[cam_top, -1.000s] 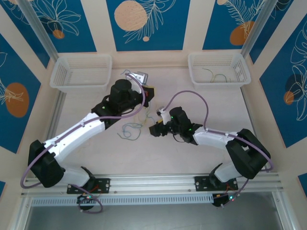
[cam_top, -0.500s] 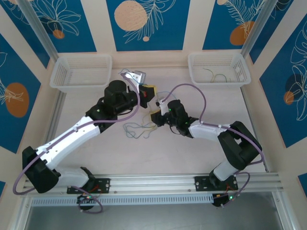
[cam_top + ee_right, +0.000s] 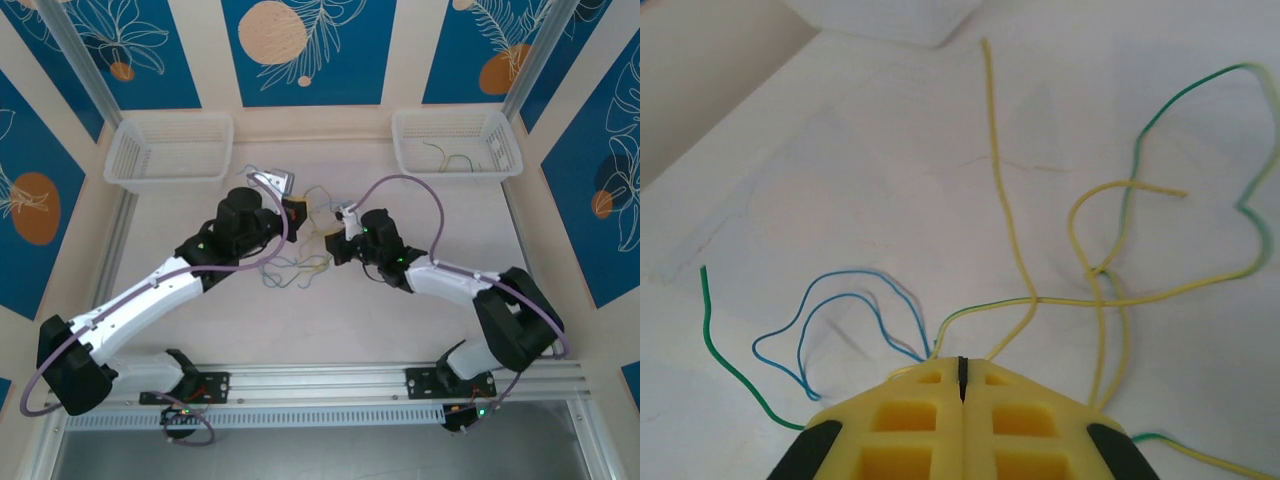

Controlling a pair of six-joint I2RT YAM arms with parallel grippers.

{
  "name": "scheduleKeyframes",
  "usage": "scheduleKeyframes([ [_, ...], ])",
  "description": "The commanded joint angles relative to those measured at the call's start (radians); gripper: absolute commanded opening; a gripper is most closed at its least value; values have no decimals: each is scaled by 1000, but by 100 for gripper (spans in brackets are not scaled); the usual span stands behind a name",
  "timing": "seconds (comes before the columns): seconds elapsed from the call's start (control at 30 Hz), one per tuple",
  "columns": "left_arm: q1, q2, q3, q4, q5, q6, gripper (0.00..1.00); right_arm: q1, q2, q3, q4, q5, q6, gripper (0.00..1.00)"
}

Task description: Untangle the cables

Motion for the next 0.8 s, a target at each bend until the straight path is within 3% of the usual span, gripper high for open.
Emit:
scheduleKeyframes([
  [0.0,23,-54,-50,-17,-39,-10,0,-23,-87,-47,21,-17,-1,0],
  [0.13,53,-91,-82,-16,-30,-15,0,-42,-168,-69,-37,23,2,4],
  [0.17,56,-94,-83,-22,-33,-11,0,-52,-188,-80,-34,10,-1,0],
  [0.33,84,-92,-81,-35,-25,-8,0,-70,-254,-77,-67,-81,-8,0],
  [0.43,98,-83,-66,-37,-12,-9,0,-60,-272,-39,-101,-75,7,10],
  [0.53,110,-63,-37,-36,23,-13,0,-63,-274,-28,-88,-83,22,28],
  [0.77,152,-28,0,-46,13,15,0,-60,-243,2,-83,-71,47,33],
])
